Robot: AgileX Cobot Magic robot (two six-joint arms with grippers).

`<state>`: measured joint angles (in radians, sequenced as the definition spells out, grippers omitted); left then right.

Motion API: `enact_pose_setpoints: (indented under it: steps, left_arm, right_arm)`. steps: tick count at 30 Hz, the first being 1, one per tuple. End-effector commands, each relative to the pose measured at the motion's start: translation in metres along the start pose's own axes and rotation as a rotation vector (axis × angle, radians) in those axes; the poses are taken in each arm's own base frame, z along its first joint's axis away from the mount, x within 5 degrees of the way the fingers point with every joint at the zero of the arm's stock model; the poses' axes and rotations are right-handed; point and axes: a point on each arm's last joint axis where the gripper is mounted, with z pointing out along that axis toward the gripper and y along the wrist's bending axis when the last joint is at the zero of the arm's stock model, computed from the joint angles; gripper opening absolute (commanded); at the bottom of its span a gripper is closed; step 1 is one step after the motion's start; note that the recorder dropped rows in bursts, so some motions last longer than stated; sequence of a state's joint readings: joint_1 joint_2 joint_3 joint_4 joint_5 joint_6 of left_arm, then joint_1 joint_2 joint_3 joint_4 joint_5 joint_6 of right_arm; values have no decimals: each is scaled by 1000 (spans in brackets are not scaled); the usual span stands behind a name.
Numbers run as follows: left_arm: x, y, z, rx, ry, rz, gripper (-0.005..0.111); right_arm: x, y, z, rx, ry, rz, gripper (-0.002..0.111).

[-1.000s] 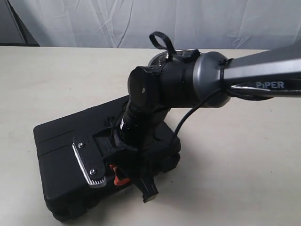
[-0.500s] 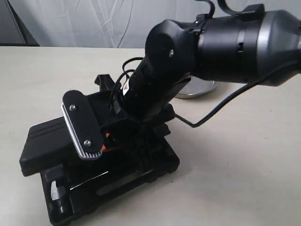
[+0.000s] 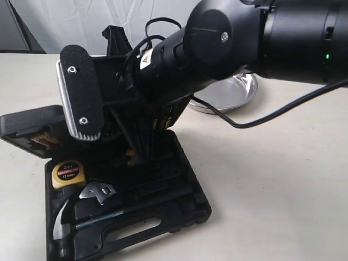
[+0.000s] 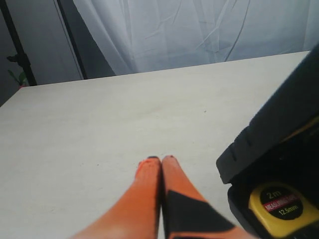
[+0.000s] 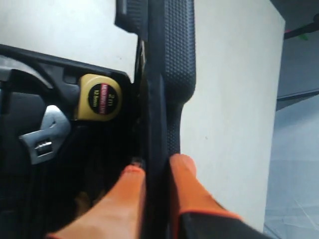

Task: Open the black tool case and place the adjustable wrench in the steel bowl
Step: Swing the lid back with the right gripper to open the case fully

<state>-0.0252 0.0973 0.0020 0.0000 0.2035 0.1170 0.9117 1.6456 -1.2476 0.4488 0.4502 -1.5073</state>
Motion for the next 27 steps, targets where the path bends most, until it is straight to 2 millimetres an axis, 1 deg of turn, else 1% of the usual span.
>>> enact_pose_setpoints:
  steps: [1,7,12,16,19,20,21,23,24,25,27]
  left_arm:
    - [-2,0,0,5,-15,-2,0]
    - [-2,0,0,5,-15,-2,0]
    - [-2,0,0,5,-15,-2,0]
    - [-2,0,0,5,-15,-4,0]
    - [-2,0,0,5,-15,-4,0]
    - [-2,0,0,5,-15,-4,0]
    - [-2,0,0,5,-15,-4,0]
    - [-2,0,0,5,-15,-4,0]
    - [-2,0,0,5,-15,-4,0]
    - [-2,0,0,5,-15,-4,0]
    - [-2,0,0,5,-15,-4,0]
  right_arm:
    - [-3,-14,4,165,-21,27,-1]
    - [3,-20,16,248,-9,33,-1]
    - [3,-27,15,328,-12,33,-1]
    - [3,-23,16,290,-12,39,-1]
    - [1,-15,14,186,-13,39,-1]
    - [-1,-11,11,143,-21,56,-1]
    - [-2,-11,8,137,-26,60,-1]
    - [-7,-14,-3,148,-56,93,-1]
    - [-12,-16,-12,164,-80,117,-1]
    - [-13,-17,-16,170,-86,119,-1]
    - [-18,-18,-29,167,-110,123,-1]
